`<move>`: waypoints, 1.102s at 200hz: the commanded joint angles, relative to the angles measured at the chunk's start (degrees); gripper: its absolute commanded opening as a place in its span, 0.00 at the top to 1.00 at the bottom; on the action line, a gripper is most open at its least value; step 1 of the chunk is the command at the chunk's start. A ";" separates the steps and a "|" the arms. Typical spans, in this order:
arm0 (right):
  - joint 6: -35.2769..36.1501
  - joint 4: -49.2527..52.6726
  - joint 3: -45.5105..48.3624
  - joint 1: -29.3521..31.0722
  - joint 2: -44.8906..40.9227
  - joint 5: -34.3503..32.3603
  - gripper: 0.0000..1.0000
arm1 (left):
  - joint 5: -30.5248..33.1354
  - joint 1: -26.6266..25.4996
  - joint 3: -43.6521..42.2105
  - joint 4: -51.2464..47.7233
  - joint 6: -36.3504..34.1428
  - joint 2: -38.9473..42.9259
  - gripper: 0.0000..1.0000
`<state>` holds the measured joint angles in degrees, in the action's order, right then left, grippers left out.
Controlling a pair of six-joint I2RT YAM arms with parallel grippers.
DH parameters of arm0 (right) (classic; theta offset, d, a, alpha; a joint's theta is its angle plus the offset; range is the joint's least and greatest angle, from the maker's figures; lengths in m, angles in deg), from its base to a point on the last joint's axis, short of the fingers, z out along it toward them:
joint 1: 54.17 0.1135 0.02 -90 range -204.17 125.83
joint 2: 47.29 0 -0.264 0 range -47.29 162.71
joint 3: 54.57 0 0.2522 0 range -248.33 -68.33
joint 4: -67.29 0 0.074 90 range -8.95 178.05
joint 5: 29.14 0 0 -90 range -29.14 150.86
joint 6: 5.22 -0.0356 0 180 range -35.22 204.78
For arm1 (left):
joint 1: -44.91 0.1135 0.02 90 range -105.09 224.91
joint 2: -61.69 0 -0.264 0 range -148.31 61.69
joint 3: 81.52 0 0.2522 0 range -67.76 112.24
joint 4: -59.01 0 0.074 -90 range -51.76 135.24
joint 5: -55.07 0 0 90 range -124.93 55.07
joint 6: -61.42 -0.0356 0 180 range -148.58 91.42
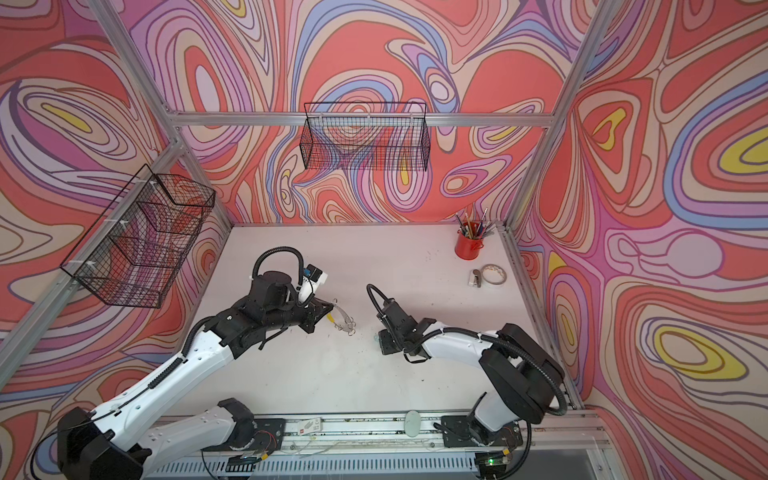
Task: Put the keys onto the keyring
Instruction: 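Lower the right gripper onto the mint-tagged key's ring and grasp it, then lift the mint-tagged key and carry it toward the hoop in the left gripper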
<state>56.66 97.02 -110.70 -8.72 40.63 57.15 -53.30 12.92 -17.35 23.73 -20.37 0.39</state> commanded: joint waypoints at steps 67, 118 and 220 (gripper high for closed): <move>3.42 6.44 -3.19 3.59 3.29 -9.44 0.70 | -0.97 0.70 -0.75 1.35 0.65 0.55 1.00; 4.81 6.28 -3.93 3.66 3.58 -11.66 0.83 | -0.88 0.70 -1.16 1.83 0.95 0.57 1.00; 2.02 5.90 -3.22 3.38 -0.91 -5.95 1.00 | 0.09 0.76 -1.02 0.81 0.15 1.26 1.00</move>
<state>60.81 103.09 -114.52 -5.33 43.37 48.39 -53.27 13.14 -18.46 24.08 -19.93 0.55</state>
